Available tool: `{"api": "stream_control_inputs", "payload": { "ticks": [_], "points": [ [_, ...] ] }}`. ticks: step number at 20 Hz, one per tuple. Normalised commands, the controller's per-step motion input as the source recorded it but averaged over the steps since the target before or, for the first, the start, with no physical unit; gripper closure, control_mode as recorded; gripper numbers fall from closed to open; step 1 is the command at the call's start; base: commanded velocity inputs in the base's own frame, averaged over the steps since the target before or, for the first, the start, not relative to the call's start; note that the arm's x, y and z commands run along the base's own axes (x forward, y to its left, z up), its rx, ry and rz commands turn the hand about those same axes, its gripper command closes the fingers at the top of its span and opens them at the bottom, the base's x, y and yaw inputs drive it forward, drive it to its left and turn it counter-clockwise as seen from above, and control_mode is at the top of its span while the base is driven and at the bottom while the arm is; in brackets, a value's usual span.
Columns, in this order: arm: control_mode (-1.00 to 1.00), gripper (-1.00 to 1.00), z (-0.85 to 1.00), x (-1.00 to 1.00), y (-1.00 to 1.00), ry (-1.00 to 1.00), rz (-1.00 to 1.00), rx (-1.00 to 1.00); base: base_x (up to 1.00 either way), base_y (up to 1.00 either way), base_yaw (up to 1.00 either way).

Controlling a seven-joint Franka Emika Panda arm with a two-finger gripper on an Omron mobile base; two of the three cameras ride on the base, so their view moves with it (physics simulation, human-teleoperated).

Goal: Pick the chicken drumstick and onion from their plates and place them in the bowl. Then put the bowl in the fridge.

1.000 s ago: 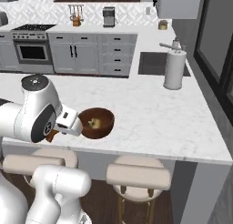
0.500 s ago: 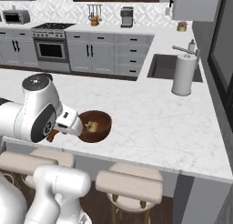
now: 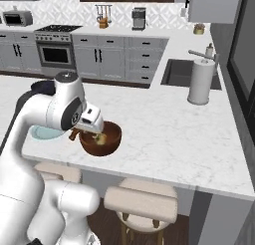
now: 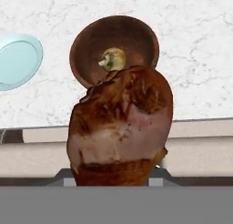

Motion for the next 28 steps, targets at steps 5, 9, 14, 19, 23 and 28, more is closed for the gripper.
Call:
{"api": "stream_control_inputs", "payload": {
  "ticks": [5,9,14,19,23,28],
  "points": [
    [-1.00,1.00,-0.38,0.90,0.00,0.16,0.00,-0.01,0.00,0.00,0.00],
    [-1.00,1.00,-0.51,0.51,0.00,0.18,0.04,-0.09,0.00,0.00,0.00],
    [-1.00,1.00,-0.54,0.52,0.00,0.10,0.11,-0.04,0.00,0.00,0.00],
    [-1.00,1.00,-0.40,0.51,-0.09,0.02,0.12,0.00,0.00,0.00,0.00],
    [-1.00,1.00,-0.47,0.52,0.00,0.06,0.07,0.00,0.00,0.00,0.00],
    [-1.00,1.00,-0.37,0.39,0.00,0.06,0.01,0.00,0.00,0.00,0.00]
  ]
}}
